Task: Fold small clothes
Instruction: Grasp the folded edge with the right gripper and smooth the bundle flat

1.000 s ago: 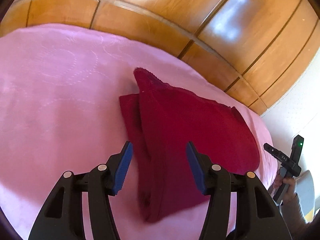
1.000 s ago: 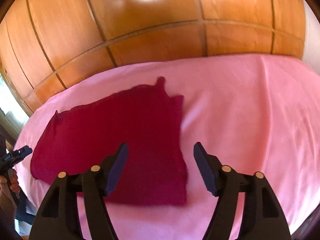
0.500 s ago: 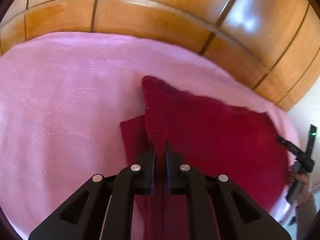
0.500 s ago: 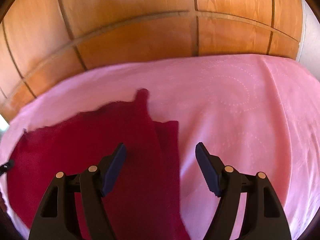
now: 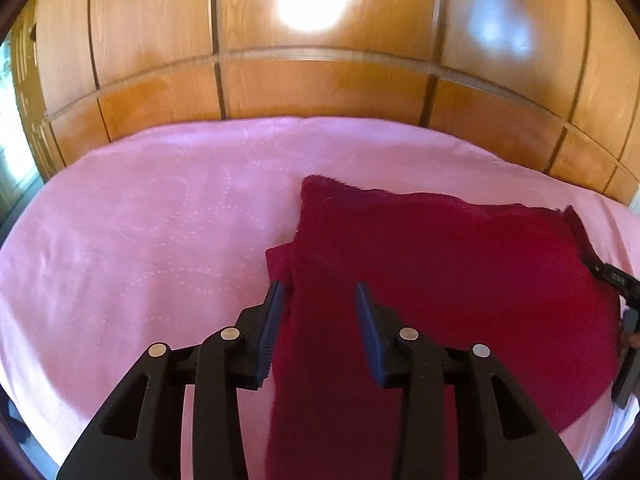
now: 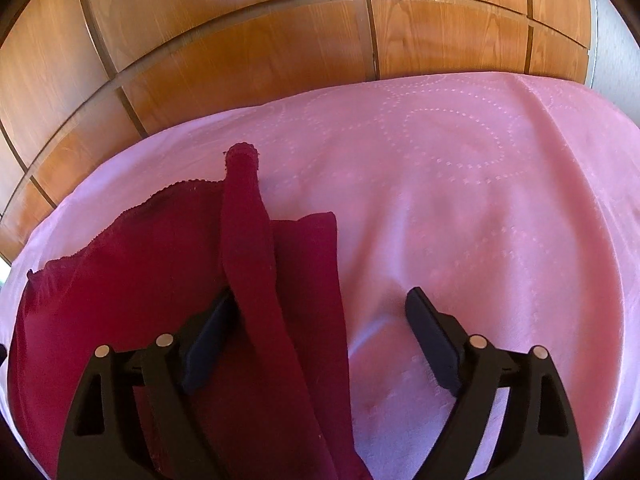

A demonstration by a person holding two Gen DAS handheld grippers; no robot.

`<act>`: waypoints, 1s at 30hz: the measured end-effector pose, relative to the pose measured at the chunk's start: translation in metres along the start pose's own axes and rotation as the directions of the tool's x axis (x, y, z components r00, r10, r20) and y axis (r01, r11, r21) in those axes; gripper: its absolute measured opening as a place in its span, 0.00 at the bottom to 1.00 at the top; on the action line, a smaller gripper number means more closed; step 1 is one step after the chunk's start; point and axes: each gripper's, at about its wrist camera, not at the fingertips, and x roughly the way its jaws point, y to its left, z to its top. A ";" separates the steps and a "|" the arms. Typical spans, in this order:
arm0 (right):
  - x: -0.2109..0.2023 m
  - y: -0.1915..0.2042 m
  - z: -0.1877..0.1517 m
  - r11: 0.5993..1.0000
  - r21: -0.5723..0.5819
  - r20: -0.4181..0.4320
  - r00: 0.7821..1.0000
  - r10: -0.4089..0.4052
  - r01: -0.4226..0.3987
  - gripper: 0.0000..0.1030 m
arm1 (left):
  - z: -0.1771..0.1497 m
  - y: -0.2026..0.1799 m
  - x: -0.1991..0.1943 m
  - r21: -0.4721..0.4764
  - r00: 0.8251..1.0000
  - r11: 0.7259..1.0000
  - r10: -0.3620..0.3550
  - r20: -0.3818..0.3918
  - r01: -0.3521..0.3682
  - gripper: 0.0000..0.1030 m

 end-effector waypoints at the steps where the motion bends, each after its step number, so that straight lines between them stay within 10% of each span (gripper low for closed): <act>1: 0.001 0.000 0.000 1.000 0.002 -0.001 1.000 0.002 -0.002 0.84 | -0.002 -0.002 -0.004 0.007 1.000 1.000 -0.002 0.006 0.002 0.36; 16: 0.002 -0.005 -0.002 0.998 0.037 -0.015 0.998 0.055 -0.055 0.88 | -0.021 -0.034 0.009 0.059 0.998 0.997 -0.052 -0.030 0.054 0.36; 19: 0.001 -0.006 -0.002 0.997 0.042 -0.016 0.998 0.063 -0.062 0.88 | -0.024 -0.034 0.015 0.055 0.998 0.997 -0.044 -0.036 0.046 0.51; 30: -0.011 -0.021 0.000 0.980 0.061 -0.134 0.971 0.198 -0.192 0.90 | -0.026 -0.028 0.029 0.023 0.996 0.997 -0.072 -0.058 0.073 0.57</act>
